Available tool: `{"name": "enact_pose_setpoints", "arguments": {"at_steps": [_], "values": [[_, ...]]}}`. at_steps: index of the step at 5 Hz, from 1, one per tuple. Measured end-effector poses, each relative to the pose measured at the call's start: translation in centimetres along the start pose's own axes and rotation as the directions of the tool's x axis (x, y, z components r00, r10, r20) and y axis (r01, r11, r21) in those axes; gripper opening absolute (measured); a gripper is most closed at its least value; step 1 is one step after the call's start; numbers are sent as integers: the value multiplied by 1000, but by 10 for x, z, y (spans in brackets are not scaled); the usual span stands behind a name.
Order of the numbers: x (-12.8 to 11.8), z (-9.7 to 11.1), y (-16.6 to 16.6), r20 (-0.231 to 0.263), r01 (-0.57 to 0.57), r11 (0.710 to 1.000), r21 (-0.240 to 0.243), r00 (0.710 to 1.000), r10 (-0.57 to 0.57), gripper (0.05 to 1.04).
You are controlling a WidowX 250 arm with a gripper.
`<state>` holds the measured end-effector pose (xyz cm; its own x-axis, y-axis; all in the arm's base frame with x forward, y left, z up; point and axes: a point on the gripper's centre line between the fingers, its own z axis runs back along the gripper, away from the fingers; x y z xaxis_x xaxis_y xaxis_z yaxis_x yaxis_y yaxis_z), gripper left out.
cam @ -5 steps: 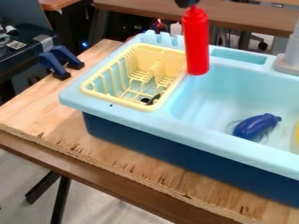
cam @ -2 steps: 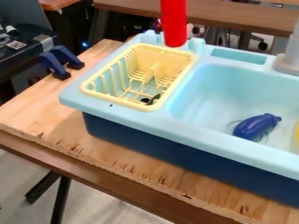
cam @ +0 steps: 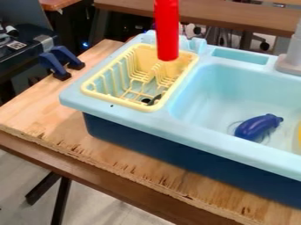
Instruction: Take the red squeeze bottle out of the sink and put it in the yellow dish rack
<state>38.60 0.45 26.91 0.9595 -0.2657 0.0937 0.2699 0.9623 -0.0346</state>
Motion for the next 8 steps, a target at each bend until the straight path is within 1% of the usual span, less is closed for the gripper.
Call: {"name": "enact_pose_setpoints", "arguments": {"at_steps": [1,3,4,5,6,8], "values": [[4,-9,1,-29,12,1000,11,1000,-11,81],[19,-25,-5,-61,36,999,31,998,-34,81],[25,-35,-6,-44,41,999,31,998,-39,81],[28,-40,-6,-44,29,999,34,999,-27,80],[32,-59,-4,-91,22,1000,19,996,-20,80],[36,-64,-5,-90,33,999,10,995,-32,80]]}}
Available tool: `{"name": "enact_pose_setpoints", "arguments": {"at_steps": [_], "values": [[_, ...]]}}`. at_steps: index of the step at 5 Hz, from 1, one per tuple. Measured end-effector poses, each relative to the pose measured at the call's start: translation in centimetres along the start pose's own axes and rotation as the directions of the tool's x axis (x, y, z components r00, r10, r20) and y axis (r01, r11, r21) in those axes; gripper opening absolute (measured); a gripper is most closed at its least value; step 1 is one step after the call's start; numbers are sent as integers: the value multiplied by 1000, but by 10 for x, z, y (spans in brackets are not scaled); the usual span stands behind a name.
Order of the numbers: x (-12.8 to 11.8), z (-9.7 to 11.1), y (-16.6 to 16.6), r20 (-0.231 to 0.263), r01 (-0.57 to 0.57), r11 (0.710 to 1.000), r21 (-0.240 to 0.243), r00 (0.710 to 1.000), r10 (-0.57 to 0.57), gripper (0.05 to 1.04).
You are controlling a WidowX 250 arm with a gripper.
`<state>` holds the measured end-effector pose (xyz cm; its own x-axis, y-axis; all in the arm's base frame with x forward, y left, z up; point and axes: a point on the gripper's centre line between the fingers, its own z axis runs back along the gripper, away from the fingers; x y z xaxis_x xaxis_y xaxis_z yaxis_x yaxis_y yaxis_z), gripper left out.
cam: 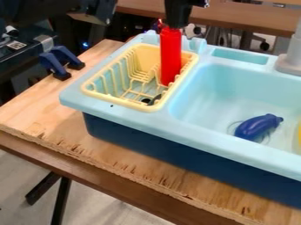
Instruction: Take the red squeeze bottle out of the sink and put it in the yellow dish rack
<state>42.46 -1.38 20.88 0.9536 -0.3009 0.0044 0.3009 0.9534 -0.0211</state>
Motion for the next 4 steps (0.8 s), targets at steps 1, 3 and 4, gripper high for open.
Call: {"name": "enact_pose_setpoints", "arguments": {"at_steps": [1,3,4], "values": [[0,6,-6,33,18,1000,2,999,-18,80],[-10,47,-35,158,101,995,7,982,-100,80],[-20,54,-50,153,142,990,8,978,-142,108]]}}
